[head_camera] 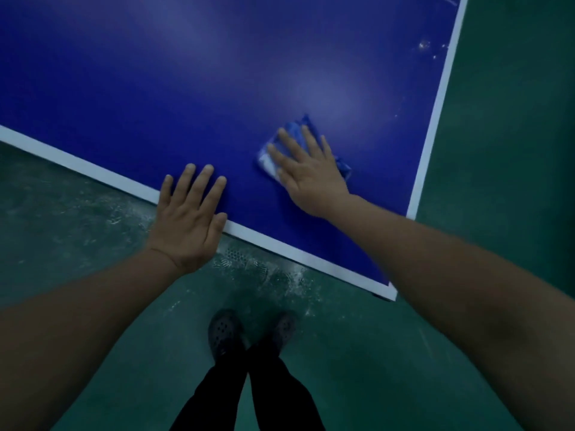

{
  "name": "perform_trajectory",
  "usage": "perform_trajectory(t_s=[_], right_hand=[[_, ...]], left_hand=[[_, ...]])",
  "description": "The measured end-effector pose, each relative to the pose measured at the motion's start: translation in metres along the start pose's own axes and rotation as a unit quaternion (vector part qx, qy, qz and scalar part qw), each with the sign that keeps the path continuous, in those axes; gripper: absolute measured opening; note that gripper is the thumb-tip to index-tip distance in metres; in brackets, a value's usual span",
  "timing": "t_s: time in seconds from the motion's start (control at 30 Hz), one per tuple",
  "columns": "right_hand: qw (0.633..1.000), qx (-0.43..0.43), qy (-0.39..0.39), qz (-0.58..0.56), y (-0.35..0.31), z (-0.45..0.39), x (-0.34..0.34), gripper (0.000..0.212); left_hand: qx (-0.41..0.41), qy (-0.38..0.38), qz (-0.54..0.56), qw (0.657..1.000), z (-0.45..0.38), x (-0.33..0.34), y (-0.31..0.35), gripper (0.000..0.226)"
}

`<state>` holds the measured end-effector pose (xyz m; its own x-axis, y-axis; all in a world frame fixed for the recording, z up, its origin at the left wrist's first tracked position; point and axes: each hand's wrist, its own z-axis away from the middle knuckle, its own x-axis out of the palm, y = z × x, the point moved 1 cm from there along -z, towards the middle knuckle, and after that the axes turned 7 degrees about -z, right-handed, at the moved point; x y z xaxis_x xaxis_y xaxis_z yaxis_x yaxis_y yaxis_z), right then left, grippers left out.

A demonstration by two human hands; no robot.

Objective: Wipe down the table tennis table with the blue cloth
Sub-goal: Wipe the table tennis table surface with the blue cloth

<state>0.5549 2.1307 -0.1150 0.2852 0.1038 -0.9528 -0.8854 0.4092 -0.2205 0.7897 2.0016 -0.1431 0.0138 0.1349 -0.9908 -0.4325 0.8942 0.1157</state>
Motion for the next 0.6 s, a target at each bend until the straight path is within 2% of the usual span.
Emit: perform_trajectory(t_s=[0.1,0.17,0.2,0.27,0.37,0.43,0.47,0.5,0.6], right_hand=[[0.977,-0.201,-0.049,0.056,-0.002,0.043,0.011,0.052],[0.962,-0.250,-0.074,0.083,0.022,0.098,0.019,0.051],[0.962,-0.245,-0.079,0.084,0.037,0.124,0.020,0.051],[0.977,-0.181,-0.081,0.073,0.067,0.157,0.018,0.050],[0.999,0.026,-0.032,0.019,0.078,0.146,0.015,0.051],[0.983,0.180,0.026,-0.018,0.064,0.128,0.013,0.055],[0.977,0.207,0.034,-0.022,0.055,0.125,0.014,0.056],[0.980,0.196,0.024,-0.014,0.047,0.130,0.018,0.056],[0.996,0.084,-0.010,0.013,0.033,0.175,0.031,0.052]], left_hand=[[-0.003,-0.007,-0.010,1.000,0.001,0.001,-0.001,0.066],[-0.004,-0.007,-0.013,1.000,0.001,0.001,0.000,0.066],[-0.003,-0.006,-0.013,1.000,0.000,0.001,-0.001,0.066],[-0.005,-0.007,-0.013,1.000,0.000,0.001,-0.001,0.066],[-0.009,-0.018,-0.007,1.000,-0.001,-0.001,0.001,0.068],[-0.017,-0.031,-0.002,0.999,-0.001,-0.003,0.003,0.069],[-0.023,-0.036,-0.003,0.999,0.000,-0.005,0.004,0.069],[-0.027,-0.042,-0.003,0.999,0.001,-0.006,0.004,0.070],[-0.041,-0.045,0.009,0.998,0.001,-0.008,0.008,0.071]])
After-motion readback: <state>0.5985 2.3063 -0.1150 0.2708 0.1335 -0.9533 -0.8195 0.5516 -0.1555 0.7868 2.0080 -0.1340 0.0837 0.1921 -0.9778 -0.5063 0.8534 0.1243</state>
